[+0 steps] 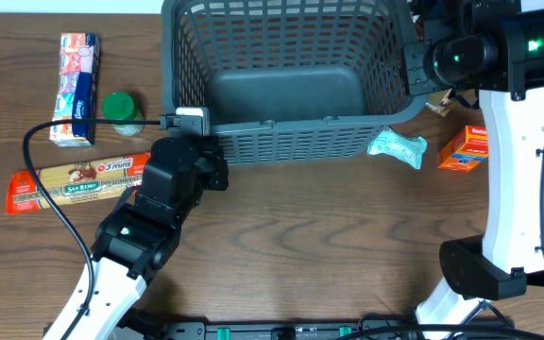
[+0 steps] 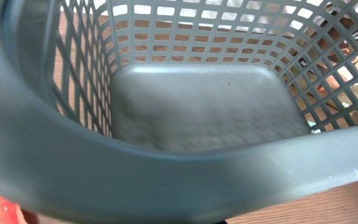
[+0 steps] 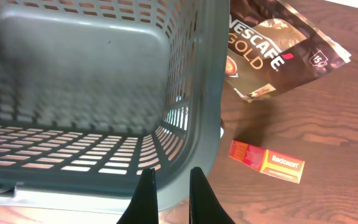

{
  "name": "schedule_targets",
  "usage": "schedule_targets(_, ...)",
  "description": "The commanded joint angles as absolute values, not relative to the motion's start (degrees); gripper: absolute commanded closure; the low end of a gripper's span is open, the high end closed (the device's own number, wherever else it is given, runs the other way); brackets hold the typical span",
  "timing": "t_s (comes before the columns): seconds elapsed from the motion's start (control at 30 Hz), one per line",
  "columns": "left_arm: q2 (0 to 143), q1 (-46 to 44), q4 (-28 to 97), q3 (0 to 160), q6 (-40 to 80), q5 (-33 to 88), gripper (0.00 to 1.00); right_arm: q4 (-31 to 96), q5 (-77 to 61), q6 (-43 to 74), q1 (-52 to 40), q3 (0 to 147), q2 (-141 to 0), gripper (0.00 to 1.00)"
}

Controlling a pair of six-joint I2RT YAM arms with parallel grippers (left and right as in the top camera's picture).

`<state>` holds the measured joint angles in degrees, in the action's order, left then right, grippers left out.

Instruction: Pack container

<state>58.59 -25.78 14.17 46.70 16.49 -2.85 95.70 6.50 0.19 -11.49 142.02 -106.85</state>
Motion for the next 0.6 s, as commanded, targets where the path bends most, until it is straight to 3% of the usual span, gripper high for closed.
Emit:
schedule_targets(0.0,55.4,-25.8,16.7,48.2,16.2,-3.1,0.94,96.6,7.5,-0.4,-11.1,142.6,-106.1,0.99)
schedule_targets(0.23,41.3,-25.8,33.0,50.9,16.1,-3.3,0.94,97.1,7.9,0.6,-10.5,142.6,-102.5,0.99)
schedule_targets(0.3,36.9,-25.8,36.4,50.9,16.1,-3.3,0.87,97.2,8.6,0.6,-9.4,142.6,-101.0,0.99)
schedule_targets(0.5,29.0,-25.8,45.3,50.9,16.2,-4.2,0.83,97.3,8.6,0.6,-6.5,142.5,-97.8,0.99)
schedule_targets(0.53,28.2,-25.8,46.4,50.9,16.2,-4.1,0.76,97.3,8.6,0.6,-6.1,142.5,-97.4,0.99)
schedule_targets(0.57,27.5,-25.8,47.6,50.9,16.2,-4.1,0.59,97.3,8.6,0.6,-5.8,142.5,-97.0,0.99)
